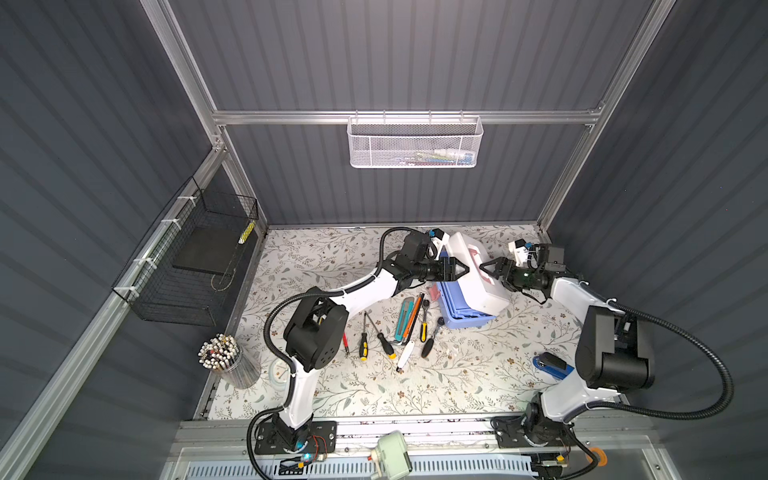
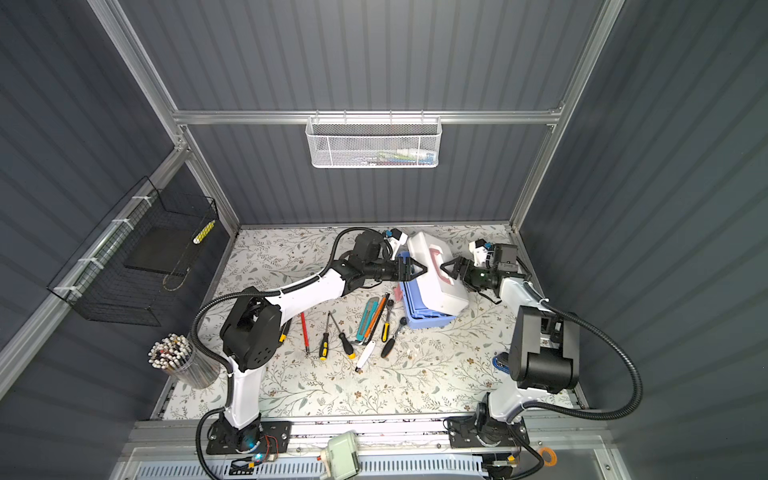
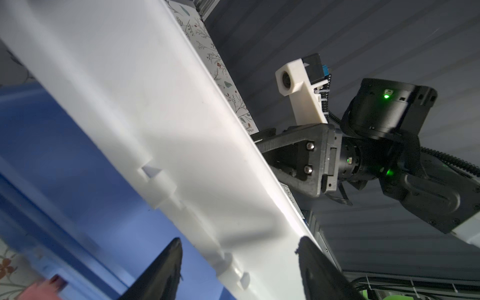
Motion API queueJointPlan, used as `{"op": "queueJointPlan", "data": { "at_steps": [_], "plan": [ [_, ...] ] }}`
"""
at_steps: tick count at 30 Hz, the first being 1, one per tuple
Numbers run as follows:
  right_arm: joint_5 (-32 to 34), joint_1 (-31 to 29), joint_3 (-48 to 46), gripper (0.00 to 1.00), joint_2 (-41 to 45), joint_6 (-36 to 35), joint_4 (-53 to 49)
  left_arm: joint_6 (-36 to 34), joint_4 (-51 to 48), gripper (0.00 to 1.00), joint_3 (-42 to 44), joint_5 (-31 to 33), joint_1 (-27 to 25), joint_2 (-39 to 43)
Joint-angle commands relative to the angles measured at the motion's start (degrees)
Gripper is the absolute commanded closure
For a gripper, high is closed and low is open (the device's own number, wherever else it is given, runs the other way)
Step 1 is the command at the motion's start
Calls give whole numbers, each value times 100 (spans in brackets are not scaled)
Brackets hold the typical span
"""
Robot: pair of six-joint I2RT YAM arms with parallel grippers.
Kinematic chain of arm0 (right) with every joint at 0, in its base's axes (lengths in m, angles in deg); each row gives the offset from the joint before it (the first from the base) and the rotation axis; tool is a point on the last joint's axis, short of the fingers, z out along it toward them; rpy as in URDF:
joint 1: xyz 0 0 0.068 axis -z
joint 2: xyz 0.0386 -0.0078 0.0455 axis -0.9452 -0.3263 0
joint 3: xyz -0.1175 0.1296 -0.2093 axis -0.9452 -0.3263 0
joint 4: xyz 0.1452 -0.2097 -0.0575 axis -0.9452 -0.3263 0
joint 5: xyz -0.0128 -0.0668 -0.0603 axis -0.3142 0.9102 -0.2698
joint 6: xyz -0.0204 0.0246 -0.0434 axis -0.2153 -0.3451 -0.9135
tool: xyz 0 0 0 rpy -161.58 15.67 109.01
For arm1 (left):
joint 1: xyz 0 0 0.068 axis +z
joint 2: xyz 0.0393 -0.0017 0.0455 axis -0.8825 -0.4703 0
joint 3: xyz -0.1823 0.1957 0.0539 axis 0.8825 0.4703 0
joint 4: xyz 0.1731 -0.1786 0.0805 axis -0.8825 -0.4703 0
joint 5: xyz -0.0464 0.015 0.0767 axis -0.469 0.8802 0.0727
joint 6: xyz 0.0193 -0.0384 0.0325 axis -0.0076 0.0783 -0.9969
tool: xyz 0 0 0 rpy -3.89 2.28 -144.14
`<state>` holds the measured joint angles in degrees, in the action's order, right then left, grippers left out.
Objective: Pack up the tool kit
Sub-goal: 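Swing the white lid back with the right gripper while the left steadies the base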
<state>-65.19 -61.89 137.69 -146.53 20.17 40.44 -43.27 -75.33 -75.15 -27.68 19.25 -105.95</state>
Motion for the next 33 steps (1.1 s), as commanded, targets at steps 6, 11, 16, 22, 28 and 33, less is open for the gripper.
{"op": "queueJointPlan", "data": {
  "at_steps": [6, 11, 16, 22, 28, 33],
  "plan": [
    [-237, -18, -63, 52, 13, 307, -50, 678, 779, 35, -102, -212, 35, -293],
    [-254, -18, -54, 52, -19, 334, -16, 812, 985, 38, -211, -221, 30, -370],
    [-298, -21, 24, 51, -38, 361, -13, 1013, 1232, 43, -251, -321, 31, -516],
    [-325, -35, 103, 49, -88, 353, -33, 1186, 1498, 50, -329, -342, 26, -610],
    [-377, -41, 198, 43, -207, 328, -78, 1453, 1910, 55, -282, -373, -1, -672],
    [-217, -36, 380, 37, -304, 165, -306, 1786, 2525, 58, -108, -374, -10, -672]
  ]
}}
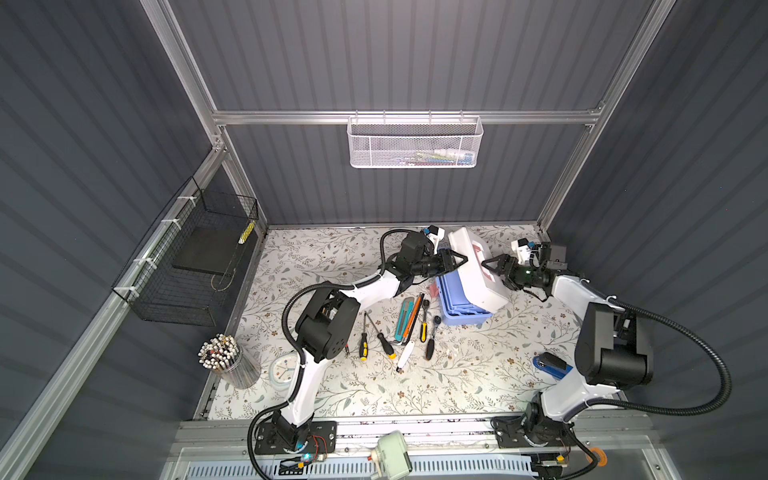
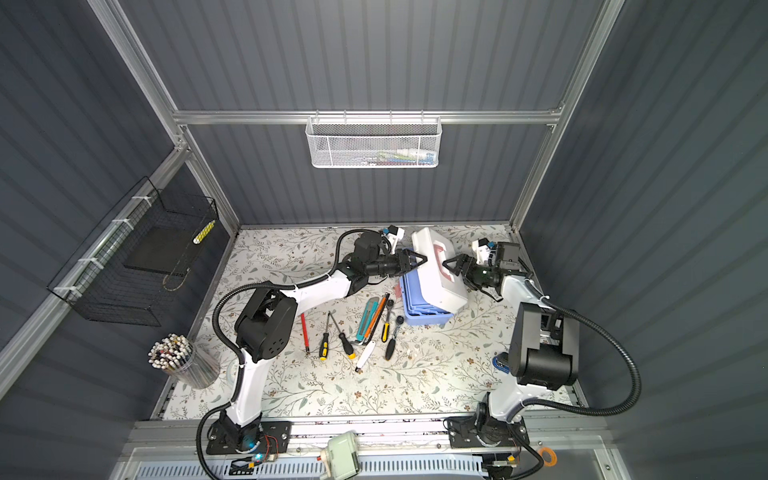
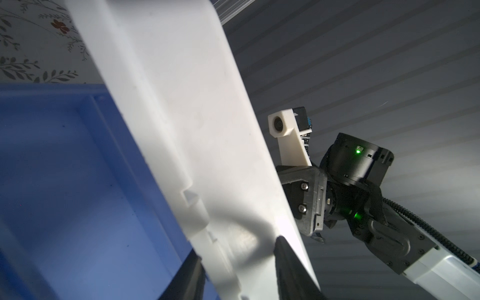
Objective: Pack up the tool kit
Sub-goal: 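Swing the white lid back with the right gripper while the left steadies the base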
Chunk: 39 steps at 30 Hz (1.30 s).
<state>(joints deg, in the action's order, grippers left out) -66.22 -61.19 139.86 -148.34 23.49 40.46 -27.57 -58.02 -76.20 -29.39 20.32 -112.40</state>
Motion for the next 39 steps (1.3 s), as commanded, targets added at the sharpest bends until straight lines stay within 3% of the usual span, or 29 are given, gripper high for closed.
{"op": "queueJointPlan", "data": {
  "at_steps": [1, 10, 15, 25, 39],
  "plan": [
    [-93, -106, 188, 36, -132, -180, -331, 244, 850, 59, 11, -207, -113, -30],
    [10, -106, 329, 20, -148, -276, -495, 386, 1197, 65, 21, -162, -121, -45],
    [157, -106, 380, 1, -158, -400, -651, 479, 1323, 68, -26, -158, -135, -106],
    [1379, -92, 628, 1, -18, -730, -1280, 531, 1430, 68, -24, -123, -144, -133],
    [3126, -95, 629, 1, 1086, -924, -1690, 461, 1256, 66, -310, -123, -136, -280]
  ]
}}
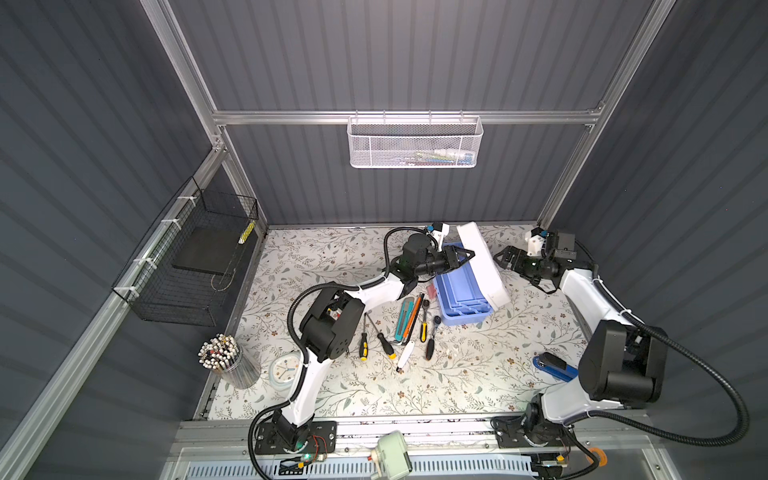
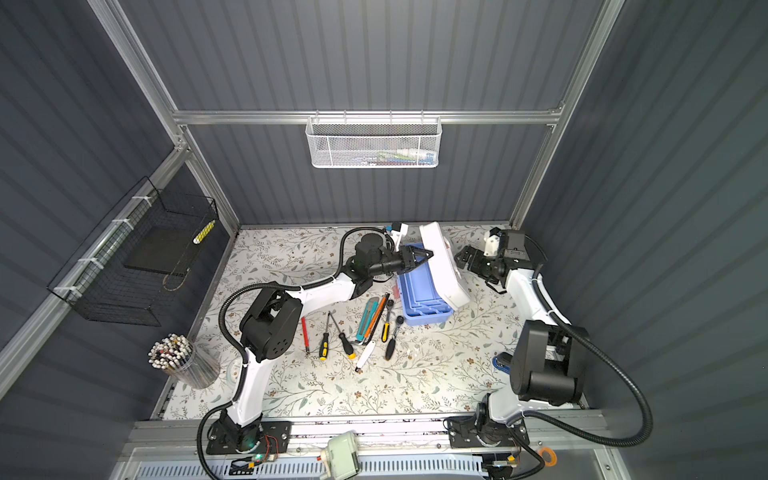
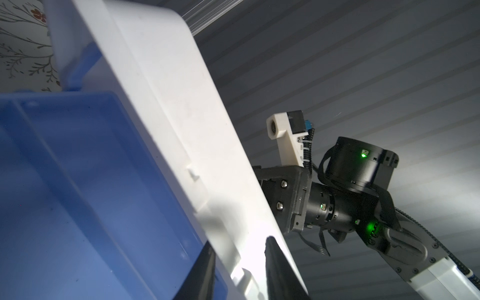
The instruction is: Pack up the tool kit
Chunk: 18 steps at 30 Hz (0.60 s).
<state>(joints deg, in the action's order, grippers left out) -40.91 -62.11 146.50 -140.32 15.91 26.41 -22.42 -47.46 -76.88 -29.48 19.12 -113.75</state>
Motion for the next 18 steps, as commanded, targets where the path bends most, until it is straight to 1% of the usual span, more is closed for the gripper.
{"op": "queueJointPlan", "data": {
  "at_steps": [1, 4, 7, 12, 15, 18],
  "plan": [
    [694, 3, -35, 1, 380, -186, -323, -58, 191, 66, -267, -106, -23, -160],
    [956, -1, -21, 1, 610, -223, -441, -74, 157, 64, -346, -123, -24, -212],
    [999, -11, 44, 1, 839, -240, -539, -103, 68, 63, -459, -140, -33, -273],
    [771, -67, 180, 1, 1247, -323, -756, -119, -20, 61, -585, -164, -48, -372],
    [833, -389, 308, 1, 1438, -606, -1018, -119, -64, 60, -693, -166, -48, -436],
    [1109, -813, 479, 1, 1486, -826, -1394, -162, -109, 60, -771, -167, -50, -449]
  ]
}}
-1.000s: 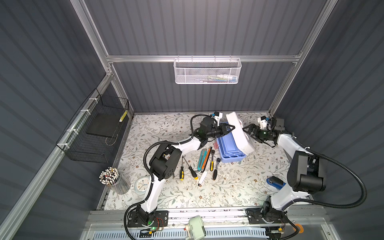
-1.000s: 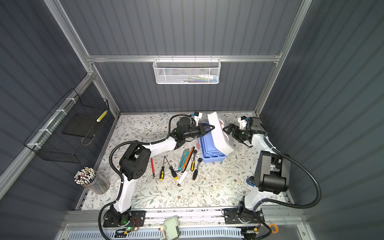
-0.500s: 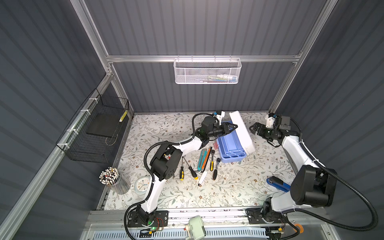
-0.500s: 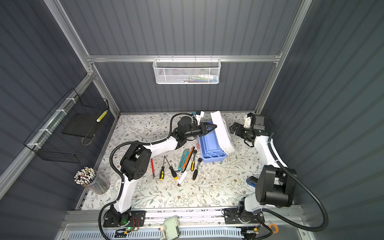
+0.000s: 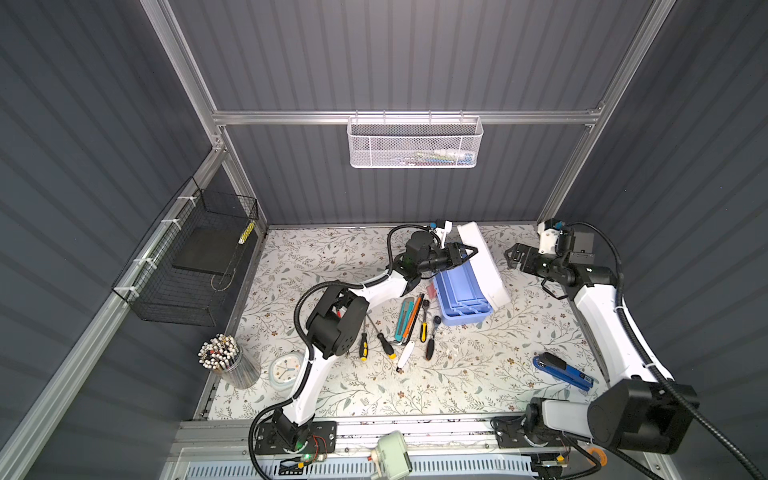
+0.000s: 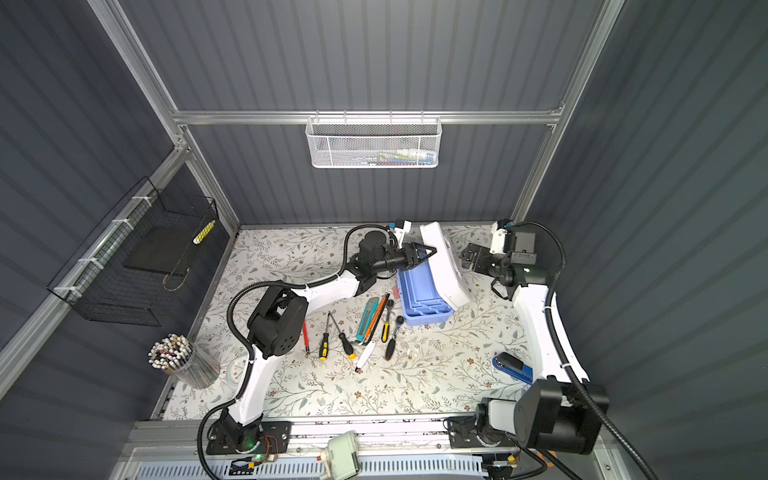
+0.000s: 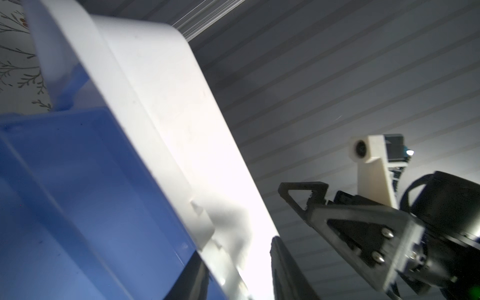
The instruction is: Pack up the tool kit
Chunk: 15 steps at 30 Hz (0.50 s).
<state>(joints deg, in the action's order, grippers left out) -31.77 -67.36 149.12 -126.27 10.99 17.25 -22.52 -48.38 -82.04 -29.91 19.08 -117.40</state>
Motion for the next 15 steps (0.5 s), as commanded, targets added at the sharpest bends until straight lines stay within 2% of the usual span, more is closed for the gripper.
{"op": "queueJointPlan", "data": {
  "at_steps": [1, 15],
  "plan": [
    [253, -403, 219, 1, 112, -365, -519, -177, -51, 60, -258, -123, -46, -80],
    [1087, -1497, 191, 1, 151, -847, -1089, -109, -96, 59, -425, -221, -46, -195]
  ]
}}
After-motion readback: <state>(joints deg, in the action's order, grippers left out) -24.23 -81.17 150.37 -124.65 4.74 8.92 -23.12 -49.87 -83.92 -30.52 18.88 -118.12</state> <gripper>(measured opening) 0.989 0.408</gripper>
